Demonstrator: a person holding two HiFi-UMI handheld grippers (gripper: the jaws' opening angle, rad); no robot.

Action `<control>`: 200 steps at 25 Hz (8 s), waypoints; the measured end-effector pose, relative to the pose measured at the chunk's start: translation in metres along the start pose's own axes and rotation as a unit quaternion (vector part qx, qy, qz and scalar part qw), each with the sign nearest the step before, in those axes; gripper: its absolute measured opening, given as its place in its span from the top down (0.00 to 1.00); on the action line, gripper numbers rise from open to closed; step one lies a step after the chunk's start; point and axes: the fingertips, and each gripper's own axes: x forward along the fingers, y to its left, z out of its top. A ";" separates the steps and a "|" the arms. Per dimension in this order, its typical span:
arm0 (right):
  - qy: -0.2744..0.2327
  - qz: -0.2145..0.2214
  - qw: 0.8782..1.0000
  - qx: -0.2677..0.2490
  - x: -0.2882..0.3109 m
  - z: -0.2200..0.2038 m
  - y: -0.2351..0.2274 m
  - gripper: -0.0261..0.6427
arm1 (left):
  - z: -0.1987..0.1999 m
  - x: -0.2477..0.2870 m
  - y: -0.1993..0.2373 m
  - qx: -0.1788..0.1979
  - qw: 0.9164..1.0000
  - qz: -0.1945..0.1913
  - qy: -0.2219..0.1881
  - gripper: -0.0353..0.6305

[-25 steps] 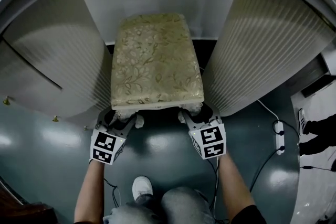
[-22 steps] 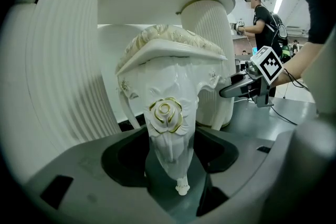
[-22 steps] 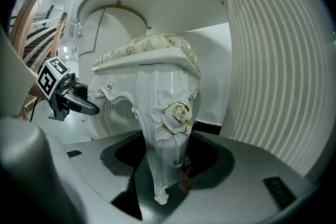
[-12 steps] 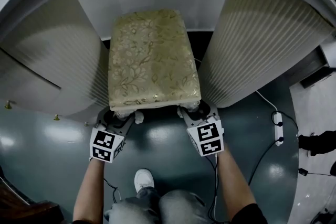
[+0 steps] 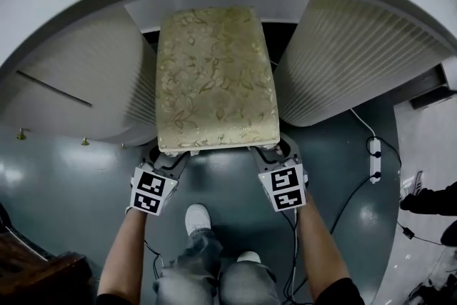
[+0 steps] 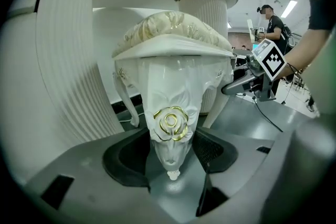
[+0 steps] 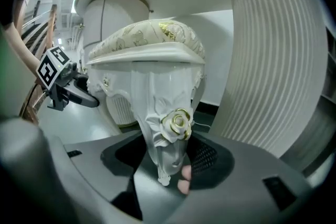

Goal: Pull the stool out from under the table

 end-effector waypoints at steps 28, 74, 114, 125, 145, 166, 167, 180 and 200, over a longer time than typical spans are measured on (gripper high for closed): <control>0.091 0.028 0.995 -0.005 -0.011 0.000 0.005 0.52 | 0.000 -0.012 -0.004 -0.021 0.993 -0.041 0.113 0.56; 0.140 0.043 0.989 -0.005 -0.019 -0.002 0.007 0.52 | -0.002 -0.018 -0.009 -0.050 0.987 -0.061 0.143 0.57; 0.243 0.049 0.967 0.061 -0.083 0.017 0.017 0.55 | 0.015 -0.077 -0.021 -0.113 0.965 -0.088 0.219 0.57; 0.240 0.049 0.966 0.088 -0.117 0.044 0.026 0.68 | 0.044 -0.109 -0.023 -0.162 0.964 -0.055 0.204 0.75; 0.218 0.054 0.969 0.099 -0.160 0.121 0.017 0.87 | 0.120 -0.145 -0.034 -0.189 0.964 -0.044 0.183 0.93; 0.151 0.052 0.975 0.154 -0.211 0.236 -0.003 0.87 | 0.243 -0.180 -0.028 -0.240 0.964 -0.028 0.113 0.93; 0.147 0.050 0.976 0.155 -0.215 0.242 -0.006 0.87 | 0.249 -0.183 -0.025 -0.248 0.962 -0.021 0.109 0.93; 0.077 0.038 0.985 0.149 -0.265 0.336 -0.047 0.87 | 0.344 -0.221 -0.018 -0.210 0.977 -0.001 0.047 0.93; -0.024 0.036 0.990 0.137 -0.327 0.464 -0.066 0.87 | 0.473 -0.297 0.020 -0.173 0.981 0.066 -0.064 0.93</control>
